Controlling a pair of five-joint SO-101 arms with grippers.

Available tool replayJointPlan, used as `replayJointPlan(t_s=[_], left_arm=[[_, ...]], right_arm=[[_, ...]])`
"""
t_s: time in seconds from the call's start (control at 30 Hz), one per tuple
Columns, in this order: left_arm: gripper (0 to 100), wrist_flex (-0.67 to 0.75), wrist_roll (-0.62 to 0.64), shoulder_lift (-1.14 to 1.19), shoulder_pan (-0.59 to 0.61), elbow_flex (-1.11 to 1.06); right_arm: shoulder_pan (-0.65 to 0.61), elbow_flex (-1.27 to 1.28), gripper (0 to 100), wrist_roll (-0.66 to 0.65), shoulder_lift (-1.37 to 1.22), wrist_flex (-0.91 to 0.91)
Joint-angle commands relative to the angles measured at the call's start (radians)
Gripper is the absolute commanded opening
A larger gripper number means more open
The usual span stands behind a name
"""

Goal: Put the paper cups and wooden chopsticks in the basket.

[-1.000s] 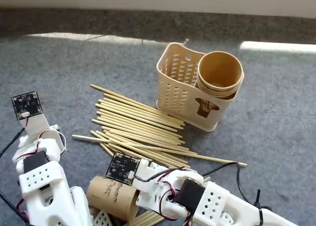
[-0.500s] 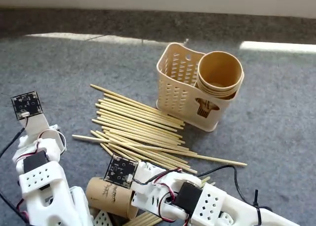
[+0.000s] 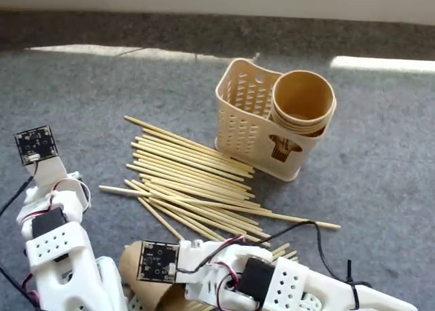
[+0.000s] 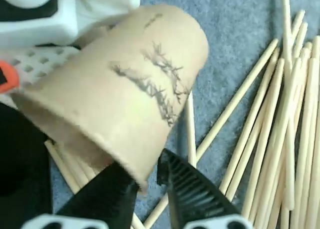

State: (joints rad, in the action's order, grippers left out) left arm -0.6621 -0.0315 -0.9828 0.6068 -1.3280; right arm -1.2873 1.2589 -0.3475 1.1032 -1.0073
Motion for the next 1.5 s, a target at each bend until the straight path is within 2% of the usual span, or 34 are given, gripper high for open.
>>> replayJointPlan(t_s=[0.0,0.33,0.57,0.8,0.9,0.97,1.03,1.23,1.37,1.47], left_arm=[[13,0.018,0.005,-0.018,0.004,0.027],[13,0.018,0.005,-0.018,0.004,0.025],[13,0.018,0.005,-0.018,0.001,0.025],[13,0.018,0.012,-0.025,-0.065,0.047],[13,0.005,0.084,-0.025,-0.128,0.136],[13,-0.052,0.126,-0.025,-0.182,0.205],[13,-0.112,0.132,-0.025,-0.240,0.275],[13,-0.281,0.133,-0.025,-0.386,0.472],[13,-0.379,0.129,-0.025,-0.479,0.588],[13,-0.400,0.126,-0.025,-0.527,0.633]], right_arm=[[0.045,-0.107,0.5,-0.020,0.044,-0.102],[0.197,-0.263,0.5,-0.020,0.251,-0.358],[0.318,-0.282,0.5,-0.014,0.303,-0.378],[0.325,-0.282,0.5,-0.014,0.302,-0.375],[0.326,-0.282,0.5,-0.012,0.302,-0.369],[0.328,-0.283,0.5,-0.012,0.303,-0.369],[0.363,-0.283,0.5,-0.011,0.303,-0.363],[0.572,-0.282,0.5,0.028,0.309,-0.272],[0.590,-0.282,0.5,0.029,0.309,-0.246],[0.593,-0.282,0.5,0.029,0.309,-0.222]])
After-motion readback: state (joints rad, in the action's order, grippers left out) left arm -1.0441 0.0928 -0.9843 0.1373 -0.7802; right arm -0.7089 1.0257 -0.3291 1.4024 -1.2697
